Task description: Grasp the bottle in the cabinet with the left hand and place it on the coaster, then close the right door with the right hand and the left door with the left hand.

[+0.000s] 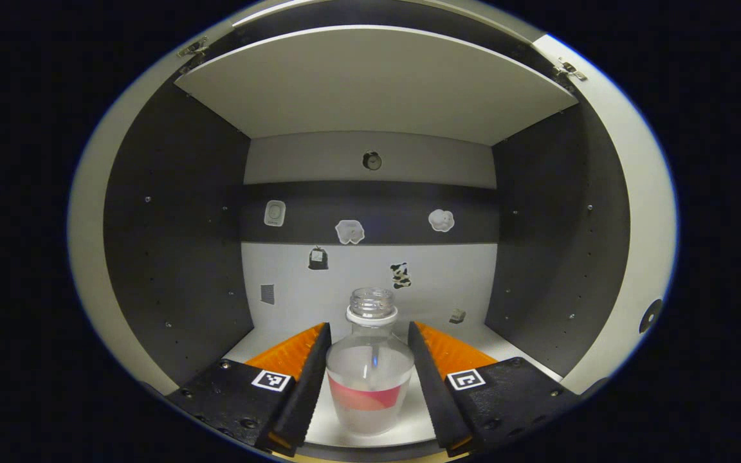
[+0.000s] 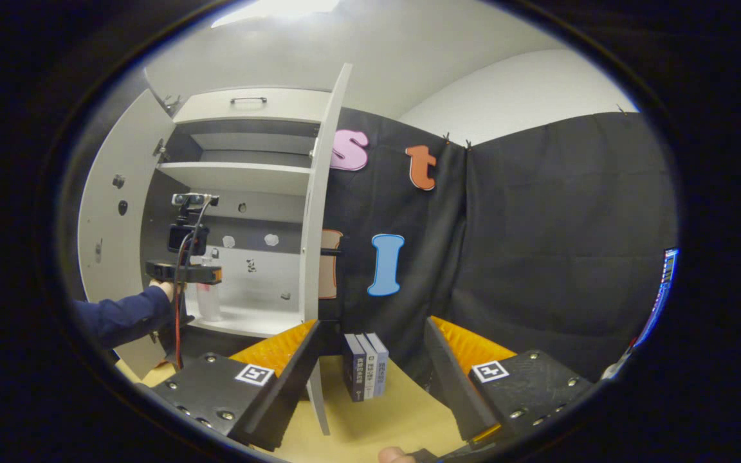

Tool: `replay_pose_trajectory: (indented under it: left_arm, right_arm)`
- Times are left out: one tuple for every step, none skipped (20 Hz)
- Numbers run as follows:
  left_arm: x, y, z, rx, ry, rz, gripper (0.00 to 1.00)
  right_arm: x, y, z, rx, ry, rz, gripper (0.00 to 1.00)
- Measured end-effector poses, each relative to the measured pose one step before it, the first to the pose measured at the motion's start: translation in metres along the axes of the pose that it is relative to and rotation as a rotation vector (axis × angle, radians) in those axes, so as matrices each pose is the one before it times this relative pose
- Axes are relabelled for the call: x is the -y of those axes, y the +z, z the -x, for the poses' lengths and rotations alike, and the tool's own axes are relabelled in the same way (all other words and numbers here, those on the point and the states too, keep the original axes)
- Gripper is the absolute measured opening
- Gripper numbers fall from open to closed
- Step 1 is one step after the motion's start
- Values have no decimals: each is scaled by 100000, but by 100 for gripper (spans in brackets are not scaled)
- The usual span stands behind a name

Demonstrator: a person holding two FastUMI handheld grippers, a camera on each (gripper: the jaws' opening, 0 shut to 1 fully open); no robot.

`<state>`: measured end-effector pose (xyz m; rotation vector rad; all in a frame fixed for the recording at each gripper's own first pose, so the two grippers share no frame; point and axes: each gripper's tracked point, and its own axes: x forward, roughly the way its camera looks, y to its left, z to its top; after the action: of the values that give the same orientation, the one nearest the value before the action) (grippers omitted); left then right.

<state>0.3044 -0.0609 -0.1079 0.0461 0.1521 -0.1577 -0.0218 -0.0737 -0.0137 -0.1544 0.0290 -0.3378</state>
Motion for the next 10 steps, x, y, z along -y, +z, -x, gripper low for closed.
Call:
replay_pose_trajectory:
  left_arm:
    - [164, 152, 53, 87, 272, -600, 73]
    - [-184, -18, 148, -671, 1618, -933, 72]
    - [-275, -8, 501, -505, 216, -389, 71]
    - [354, 445, 701, 658, -1588, 1123, 72]
    - [498, 483, 1073, 1071, -2202, 1662, 72]
    - [208, 268, 831, 621, -1950, 629, 72]
    - [358, 195, 1531, 921, -2078, -136, 71]
    - [660, 164, 1675, 1014, -3052, 412, 71]
    - [874, 83, 1659, 1301, -4061, 1524, 71]
    - [739, -227, 1631, 454, -3984, 2454, 71]
  right_arm:
    - [11, -50, 61, -128, 57, 39, 96]
    - [77, -75, 156, -285, 25, -77, 96]
    - [47, -25, 174, -165, -101, -284, 96]
    - [135, -89, 197, -132, -182, -357, 96]
    - [92, -58, 232, -177, -137, -518, 96]
    - [368, -103, 475, -151, 104, -694, 94]
    - [194, 4, 320, -103, 306, -766, 96]
    - [31, -74, 179, -111, 611, -739, 94]
    - [-32, 69, 25, -29, 657, -517, 94]
    - [138, -19, 90, 163, 725, -185, 96]
